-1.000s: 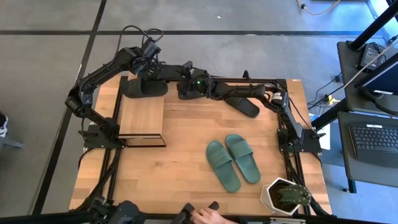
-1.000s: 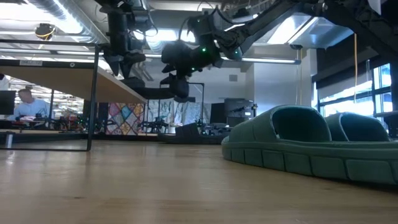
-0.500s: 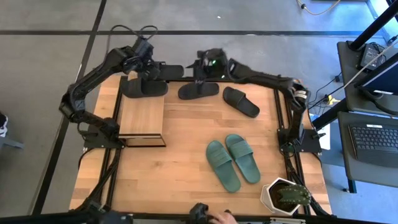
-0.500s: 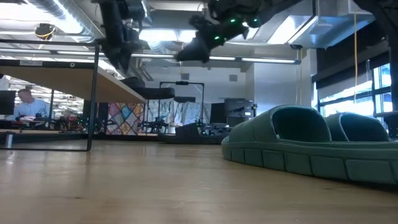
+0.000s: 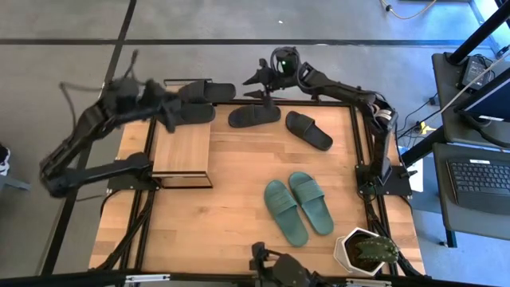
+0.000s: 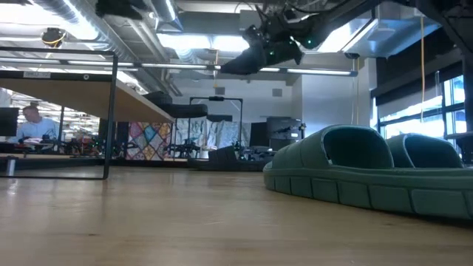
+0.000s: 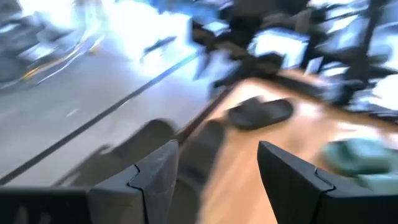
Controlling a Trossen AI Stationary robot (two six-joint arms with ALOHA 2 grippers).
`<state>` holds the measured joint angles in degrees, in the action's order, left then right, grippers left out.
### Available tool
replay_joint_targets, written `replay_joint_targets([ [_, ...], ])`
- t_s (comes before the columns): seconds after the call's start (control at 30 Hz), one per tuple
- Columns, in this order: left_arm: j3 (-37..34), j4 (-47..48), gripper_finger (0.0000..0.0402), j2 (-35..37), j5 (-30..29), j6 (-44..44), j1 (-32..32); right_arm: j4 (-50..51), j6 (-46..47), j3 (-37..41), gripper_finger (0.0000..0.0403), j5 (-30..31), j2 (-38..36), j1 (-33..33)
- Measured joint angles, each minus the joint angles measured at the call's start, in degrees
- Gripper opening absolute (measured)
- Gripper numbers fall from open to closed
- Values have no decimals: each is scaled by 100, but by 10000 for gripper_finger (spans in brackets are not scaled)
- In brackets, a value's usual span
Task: Pick and place slides into the shelf
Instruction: Put the black slipper on the shelf
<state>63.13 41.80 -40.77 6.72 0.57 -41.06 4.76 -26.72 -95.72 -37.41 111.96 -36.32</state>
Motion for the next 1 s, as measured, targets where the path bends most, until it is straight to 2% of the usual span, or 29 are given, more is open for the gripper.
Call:
replay_joint_targets([
  [0.17, -946, -586, 212, 1217, 270, -261, 328, -431, 235, 0, 194, 72, 275, 3],
  [0.3, -1461, -574, 212, 2019, -21, -283, 362, -570, 367, -6, 194, 210, 468, -27],
  [0.47, -2002, -551, 212, 2772, -31, -276, 362, -740, 394, 0, 194, 335, 740, -49],
  [0.77, -2770, -509, 212, 3535, -113, -346, 361, -1134, 639, -2, 194, 328, 1063, -65],
  [1.0, -2920, -649, 212, 3652, -115, -454, 359, -1492, 729, -1, 193, 603, 1294, -65],
])
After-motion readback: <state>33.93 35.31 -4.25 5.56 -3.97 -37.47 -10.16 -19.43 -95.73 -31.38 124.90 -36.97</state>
